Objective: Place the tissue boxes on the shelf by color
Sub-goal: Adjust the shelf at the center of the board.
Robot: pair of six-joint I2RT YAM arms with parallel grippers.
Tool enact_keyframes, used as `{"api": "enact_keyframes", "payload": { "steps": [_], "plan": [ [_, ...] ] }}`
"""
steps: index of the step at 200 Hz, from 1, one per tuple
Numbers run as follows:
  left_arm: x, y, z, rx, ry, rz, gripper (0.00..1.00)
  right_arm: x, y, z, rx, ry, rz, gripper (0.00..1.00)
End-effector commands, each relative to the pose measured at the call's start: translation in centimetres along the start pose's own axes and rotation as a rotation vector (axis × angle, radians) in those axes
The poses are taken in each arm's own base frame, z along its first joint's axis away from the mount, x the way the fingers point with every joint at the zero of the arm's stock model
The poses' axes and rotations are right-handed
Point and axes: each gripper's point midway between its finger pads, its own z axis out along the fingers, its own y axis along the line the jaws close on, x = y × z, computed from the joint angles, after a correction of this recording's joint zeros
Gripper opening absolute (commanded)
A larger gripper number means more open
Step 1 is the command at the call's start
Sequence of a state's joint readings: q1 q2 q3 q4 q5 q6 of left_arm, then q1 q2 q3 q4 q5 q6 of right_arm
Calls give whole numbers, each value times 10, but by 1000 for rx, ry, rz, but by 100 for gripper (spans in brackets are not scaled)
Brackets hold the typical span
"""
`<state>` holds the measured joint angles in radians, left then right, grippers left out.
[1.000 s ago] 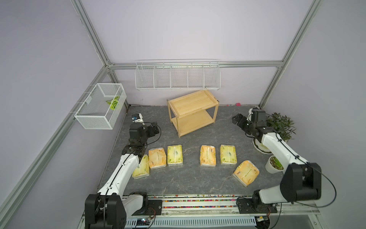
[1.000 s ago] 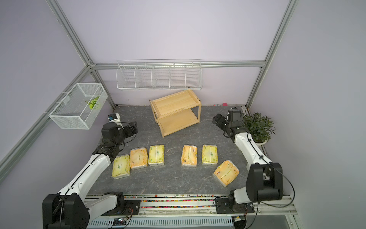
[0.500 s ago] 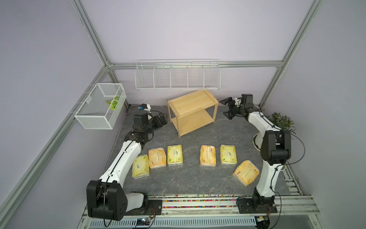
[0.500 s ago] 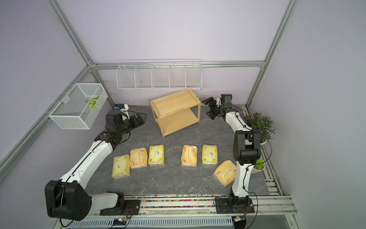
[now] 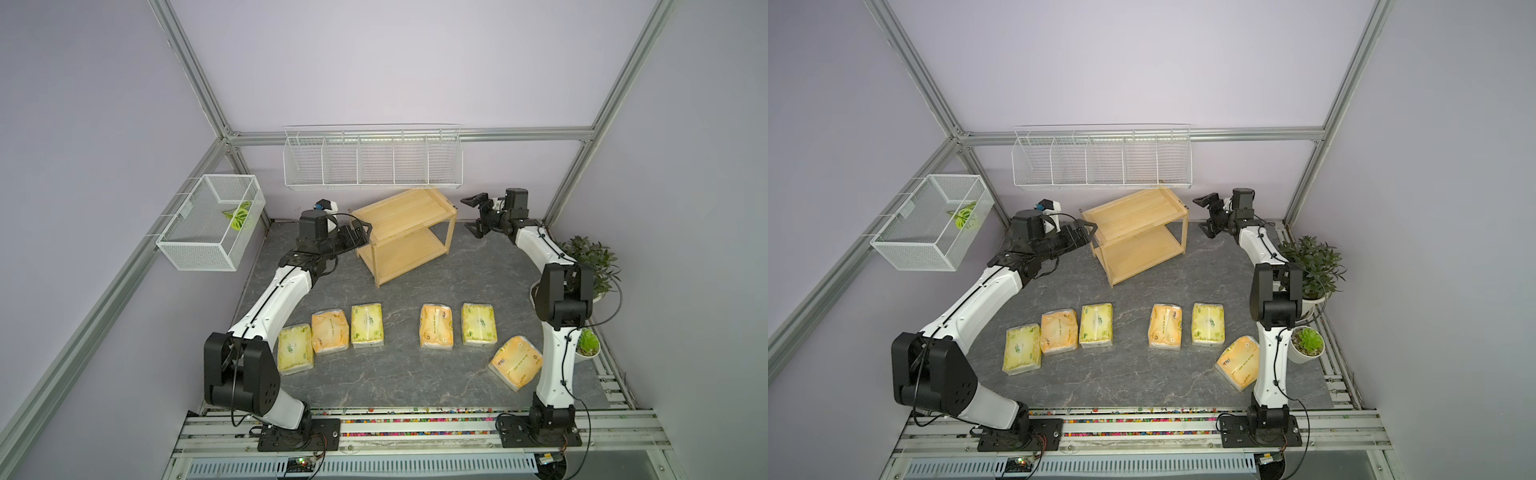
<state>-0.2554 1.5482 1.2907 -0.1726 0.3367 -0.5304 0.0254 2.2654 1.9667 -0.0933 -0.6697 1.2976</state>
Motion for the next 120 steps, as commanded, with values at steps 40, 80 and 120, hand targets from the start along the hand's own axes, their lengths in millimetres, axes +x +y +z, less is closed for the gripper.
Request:
{"api": "enact_keyframes", "payload": {
  "steps": [40, 80, 120],
  "plan": [
    [-4, -7, 17, 31, 22, -12, 100, -8, -16, 28, 11, 73, 40, 98],
    [-9, -10, 19, 32, 21, 3, 100, 7, -17, 38, 5, 148, 49, 97],
    [-8, -10, 19, 29, 30, 17, 100, 37, -15, 35, 12, 221, 19, 97]
  ]
}}
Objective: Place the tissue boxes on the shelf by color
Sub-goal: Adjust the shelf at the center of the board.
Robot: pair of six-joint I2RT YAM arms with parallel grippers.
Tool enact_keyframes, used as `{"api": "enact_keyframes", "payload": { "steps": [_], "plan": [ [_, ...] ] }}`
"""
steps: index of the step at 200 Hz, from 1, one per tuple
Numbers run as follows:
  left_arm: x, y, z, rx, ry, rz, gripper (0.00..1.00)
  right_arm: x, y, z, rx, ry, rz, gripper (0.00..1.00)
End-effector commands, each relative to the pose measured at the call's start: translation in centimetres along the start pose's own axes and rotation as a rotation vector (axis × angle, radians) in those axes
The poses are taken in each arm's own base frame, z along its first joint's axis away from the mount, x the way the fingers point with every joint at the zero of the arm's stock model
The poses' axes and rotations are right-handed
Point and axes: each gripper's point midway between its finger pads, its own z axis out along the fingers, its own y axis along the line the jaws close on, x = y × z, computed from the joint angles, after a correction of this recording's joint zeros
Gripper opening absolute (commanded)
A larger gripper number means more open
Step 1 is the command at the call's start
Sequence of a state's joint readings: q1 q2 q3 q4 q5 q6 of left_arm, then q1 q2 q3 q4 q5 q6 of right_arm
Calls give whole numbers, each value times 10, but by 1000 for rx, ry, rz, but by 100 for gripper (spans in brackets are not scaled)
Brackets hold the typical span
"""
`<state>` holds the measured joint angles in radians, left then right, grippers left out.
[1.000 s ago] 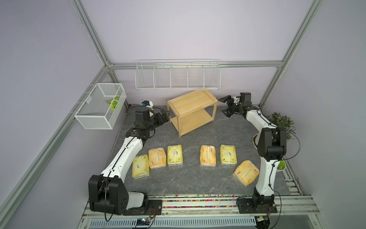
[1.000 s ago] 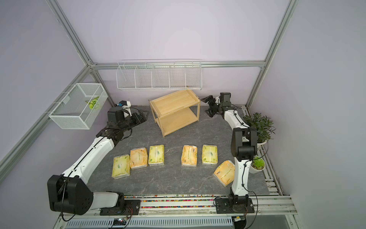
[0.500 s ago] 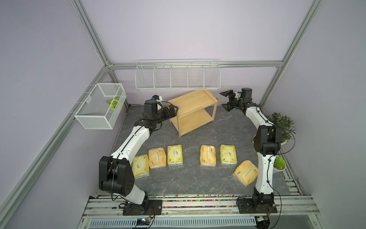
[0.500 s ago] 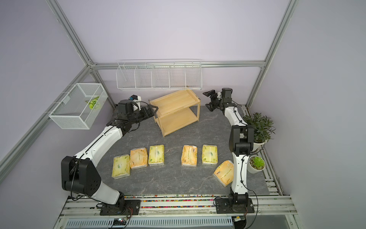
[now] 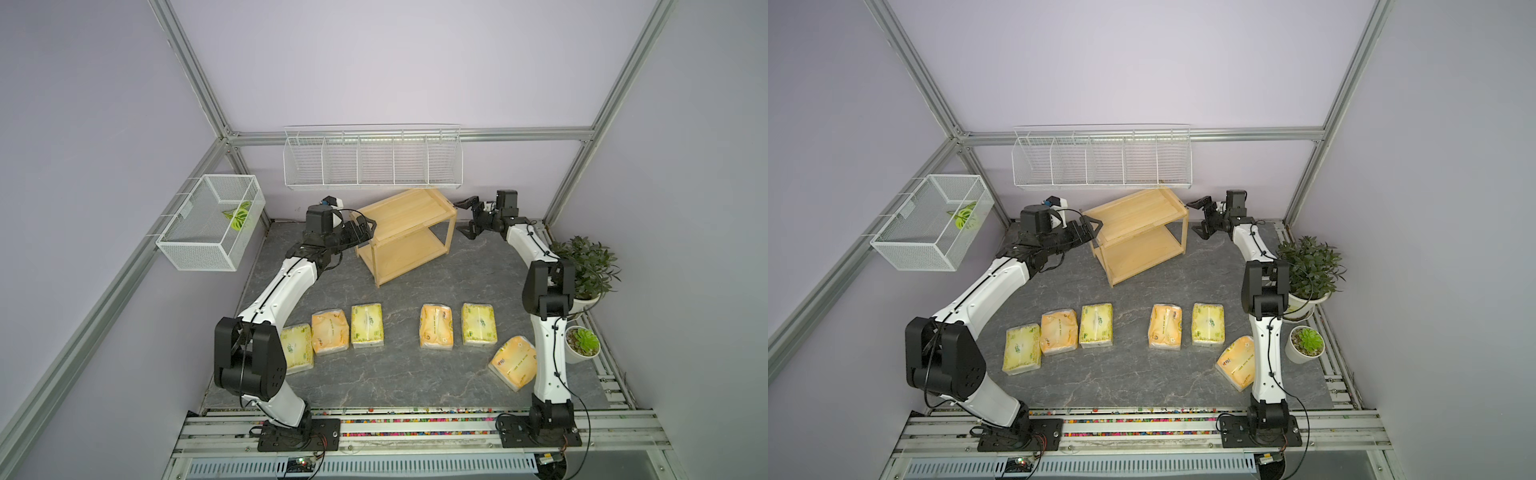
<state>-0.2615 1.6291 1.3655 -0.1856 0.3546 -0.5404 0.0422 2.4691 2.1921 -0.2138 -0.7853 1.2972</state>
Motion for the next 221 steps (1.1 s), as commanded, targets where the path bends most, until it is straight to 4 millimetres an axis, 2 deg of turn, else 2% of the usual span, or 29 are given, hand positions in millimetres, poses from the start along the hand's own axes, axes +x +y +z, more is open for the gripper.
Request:
{"api": "enact_keyframes", "payload": {
  "steps": [1, 73, 121, 191, 221],
  "plan": [
    [-6, -9, 0, 19, 2, 33, 100, 30, 13, -2, -14, 75, -44, 97],
    [-2, -12, -4, 21, 27, 75, 100, 76, 12, -29, -22, 117, -75, 96],
    [4, -7, -6, 6, 39, 86, 100, 120, 13, -38, -14, 172, -111, 95],
    [10, -4, -8, -6, 63, 130, 100, 188, 0, -48, 9, 228, -129, 95],
    [13, -4, -7, 6, 71, 129, 100, 203, -7, -59, 18, 217, -133, 95]
  ]
}}
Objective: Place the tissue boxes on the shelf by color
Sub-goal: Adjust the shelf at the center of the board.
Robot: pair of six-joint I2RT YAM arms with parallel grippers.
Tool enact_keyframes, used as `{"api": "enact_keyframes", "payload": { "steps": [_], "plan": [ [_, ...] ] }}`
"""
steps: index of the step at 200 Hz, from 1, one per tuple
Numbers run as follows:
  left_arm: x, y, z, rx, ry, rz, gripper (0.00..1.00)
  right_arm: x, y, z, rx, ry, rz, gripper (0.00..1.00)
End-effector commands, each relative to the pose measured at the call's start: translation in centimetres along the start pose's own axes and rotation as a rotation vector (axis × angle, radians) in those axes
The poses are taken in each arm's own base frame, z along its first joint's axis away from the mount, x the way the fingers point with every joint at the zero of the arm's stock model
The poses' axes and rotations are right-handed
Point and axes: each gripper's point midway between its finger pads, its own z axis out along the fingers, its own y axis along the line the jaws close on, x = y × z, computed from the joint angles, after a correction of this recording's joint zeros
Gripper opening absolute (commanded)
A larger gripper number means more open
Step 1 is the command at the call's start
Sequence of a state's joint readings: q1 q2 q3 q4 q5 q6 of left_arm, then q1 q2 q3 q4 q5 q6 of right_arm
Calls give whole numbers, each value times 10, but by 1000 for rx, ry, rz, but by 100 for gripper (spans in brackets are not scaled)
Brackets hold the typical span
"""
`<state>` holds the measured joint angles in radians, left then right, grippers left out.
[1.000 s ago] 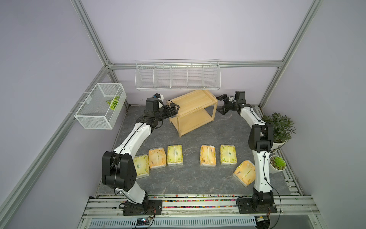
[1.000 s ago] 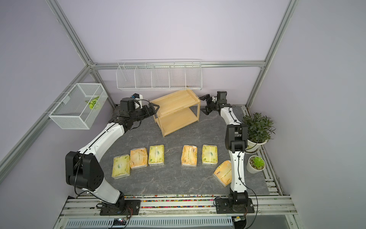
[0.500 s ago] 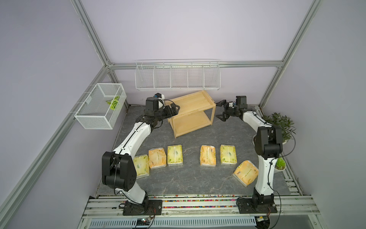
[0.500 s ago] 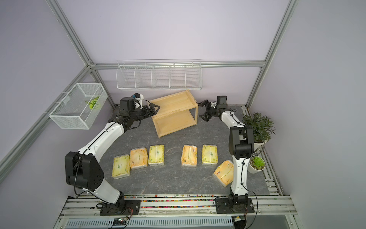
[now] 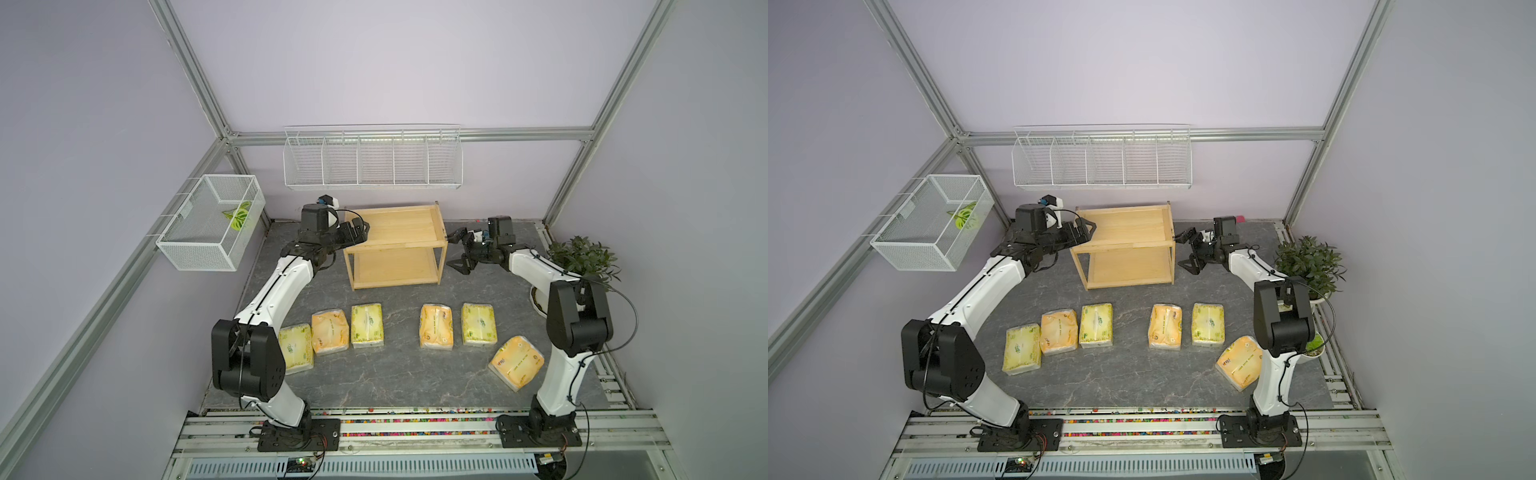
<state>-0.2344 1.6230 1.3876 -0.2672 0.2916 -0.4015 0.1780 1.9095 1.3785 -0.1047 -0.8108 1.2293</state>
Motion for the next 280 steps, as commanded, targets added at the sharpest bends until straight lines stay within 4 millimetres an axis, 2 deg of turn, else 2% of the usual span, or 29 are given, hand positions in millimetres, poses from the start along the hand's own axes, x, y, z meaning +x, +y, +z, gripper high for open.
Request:
{"api": "enact_keyframes", "payload": {
  "steps": [1, 39, 71, 113, 130, 161, 193, 224, 240, 252, 269, 280],
  "plan": [
    [17, -28, -1, 110, 66, 22, 100, 32, 30, -6, -71, 28, -123, 95],
    [25, -35, 2, 166, 91, -6, 100, 28, 22, -24, -53, -43, -111, 96],
    [30, -40, 4, 198, 101, -28, 100, 6, 12, -40, -23, -123, -74, 97],
    [37, -52, 9, 214, 115, -20, 100, -26, 0, -76, 17, -257, -20, 97],
    [40, -53, 12, 214, 120, -23, 100, -30, -3, -89, 30, -286, -10, 97],
    [37, -49, 17, 183, 111, -21, 100, -25, -13, -111, 77, -336, -18, 98],
    [19, -38, 12, 88, 52, 3, 100, -12, -24, -136, 145, -400, -33, 98],
    [-12, -23, -11, -69, -59, 23, 100, 12, -29, -164, 213, -464, -93, 98],
    [-30, -13, -33, -166, -143, 25, 100, 33, -32, -170, 232, -448, -128, 98],
    [-41, -13, -52, -194, -204, 44, 100, 53, -35, -171, 264, -415, -176, 98],
    [-46, -22, -77, -183, -236, 59, 100, 88, -39, -164, 330, -347, -284, 98],
    [-42, -28, -89, -160, -219, 63, 100, 111, -46, -156, 378, -297, -340, 98]
  ]
}}
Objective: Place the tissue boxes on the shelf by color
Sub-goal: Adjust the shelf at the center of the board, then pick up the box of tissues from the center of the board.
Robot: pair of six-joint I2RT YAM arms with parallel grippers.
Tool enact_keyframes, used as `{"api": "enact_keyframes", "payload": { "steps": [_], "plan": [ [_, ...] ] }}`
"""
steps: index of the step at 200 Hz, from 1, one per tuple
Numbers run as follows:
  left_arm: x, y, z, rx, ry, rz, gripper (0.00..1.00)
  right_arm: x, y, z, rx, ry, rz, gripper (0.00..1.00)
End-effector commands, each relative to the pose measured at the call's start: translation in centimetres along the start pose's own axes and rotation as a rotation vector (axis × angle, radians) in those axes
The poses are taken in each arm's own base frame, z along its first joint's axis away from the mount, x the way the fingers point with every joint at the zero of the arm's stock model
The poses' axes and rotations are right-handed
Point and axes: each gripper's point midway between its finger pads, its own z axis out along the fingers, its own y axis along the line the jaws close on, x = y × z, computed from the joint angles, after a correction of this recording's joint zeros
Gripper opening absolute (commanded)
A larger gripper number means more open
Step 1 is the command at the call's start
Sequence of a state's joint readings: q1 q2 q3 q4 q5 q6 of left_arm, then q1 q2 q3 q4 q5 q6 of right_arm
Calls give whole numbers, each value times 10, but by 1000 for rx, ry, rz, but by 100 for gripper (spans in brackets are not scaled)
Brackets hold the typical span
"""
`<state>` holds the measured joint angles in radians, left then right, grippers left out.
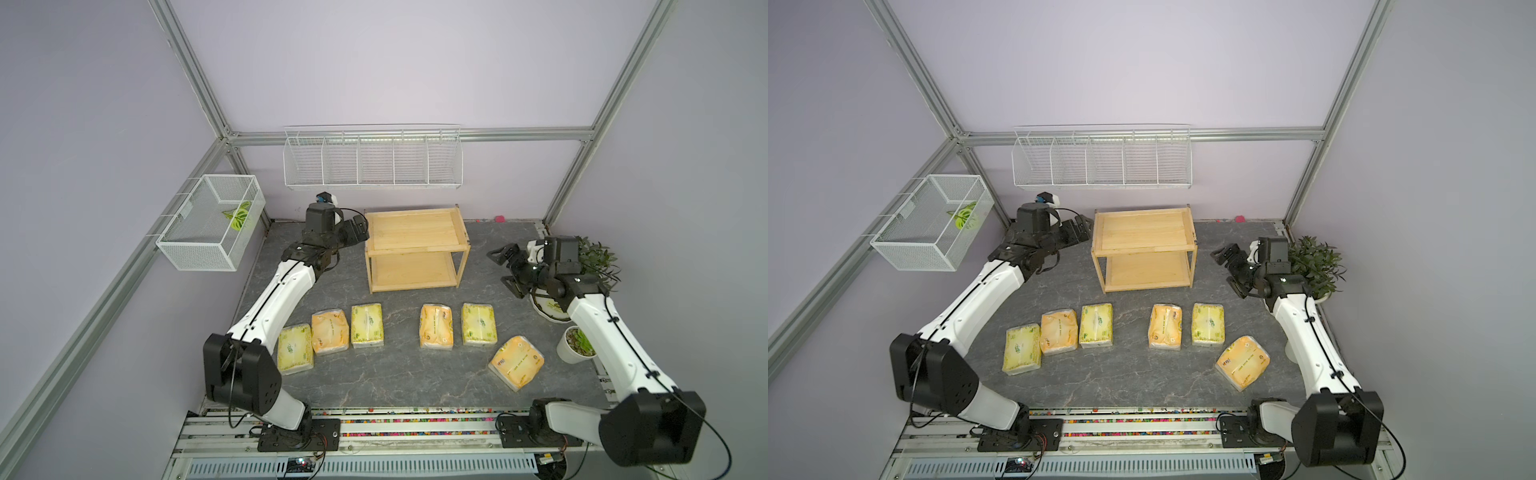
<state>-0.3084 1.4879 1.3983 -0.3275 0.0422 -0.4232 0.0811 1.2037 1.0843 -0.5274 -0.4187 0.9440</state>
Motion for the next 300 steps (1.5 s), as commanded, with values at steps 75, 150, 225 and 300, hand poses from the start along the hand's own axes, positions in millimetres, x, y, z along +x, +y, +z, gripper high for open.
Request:
{"api": "enact_keyframes", "payload": {
  "steps": [75, 150, 225, 300],
  "plan": [
    [107, -76, -95, 259, 191, 72, 100, 173, -67, 26, 236, 259, -374, 98],
    [226, -92, -63, 294, 405, -20, 100, 205, -83, 60, 182, 324, -369, 98],
    [276, -106, -37, 413, 523, -73, 100, 211, -100, 83, 217, 345, -326, 98],
    [306, -105, -3, 403, 572, -68, 100, 195, -133, 92, 240, 339, -219, 98]
  ]
}}
